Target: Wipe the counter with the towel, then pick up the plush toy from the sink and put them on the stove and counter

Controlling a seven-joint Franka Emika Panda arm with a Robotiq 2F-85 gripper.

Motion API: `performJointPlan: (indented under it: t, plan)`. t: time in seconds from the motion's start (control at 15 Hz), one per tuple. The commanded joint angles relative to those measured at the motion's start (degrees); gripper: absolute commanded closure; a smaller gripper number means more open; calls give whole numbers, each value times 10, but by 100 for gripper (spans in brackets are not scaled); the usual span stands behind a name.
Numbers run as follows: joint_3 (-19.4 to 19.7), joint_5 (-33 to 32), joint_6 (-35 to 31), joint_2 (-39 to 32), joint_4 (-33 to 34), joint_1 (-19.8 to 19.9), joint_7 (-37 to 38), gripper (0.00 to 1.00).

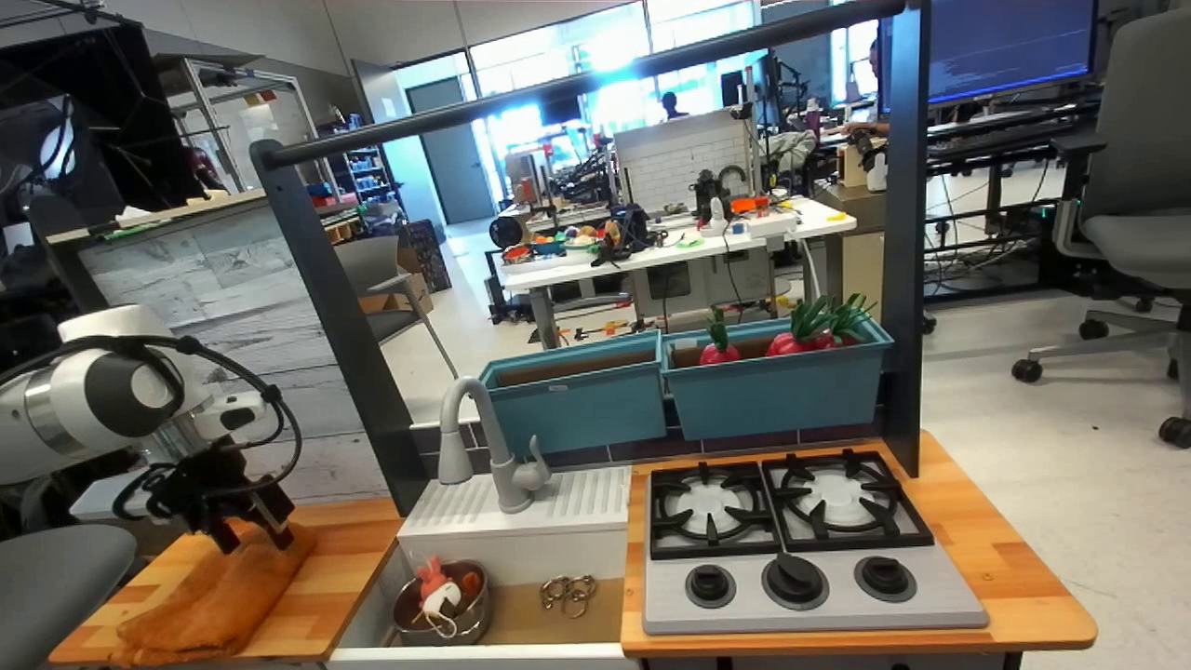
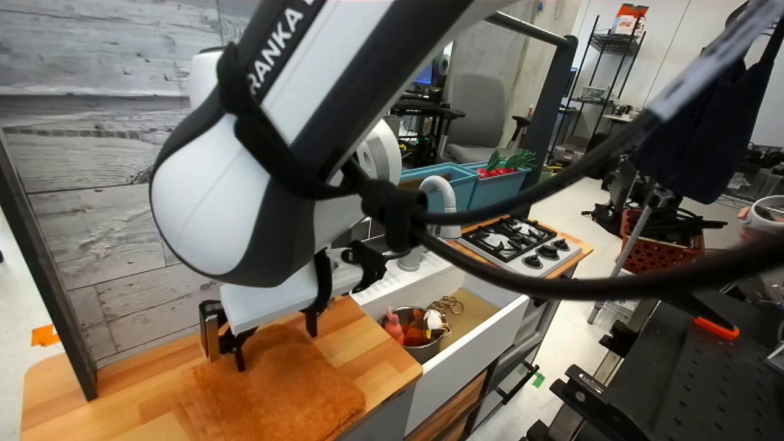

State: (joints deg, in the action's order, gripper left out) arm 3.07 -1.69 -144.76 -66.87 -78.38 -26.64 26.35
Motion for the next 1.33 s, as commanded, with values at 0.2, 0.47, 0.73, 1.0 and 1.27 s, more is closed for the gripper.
performJointPlan:
  t: [0.2, 0.47, 0.73, 1.0, 1.27]
  plan:
    - [61, -38, 33, 143, -173, -25, 67, 0]
    - [106, -68, 15, 219, -267, -9, 117, 0]
    - [80, -71, 32, 177, -204, 9, 103, 0]
    - [80, -78, -11, 146, -199, 5, 108, 0]
    - [96, -78, -23, 118, -201, 22, 101, 0]
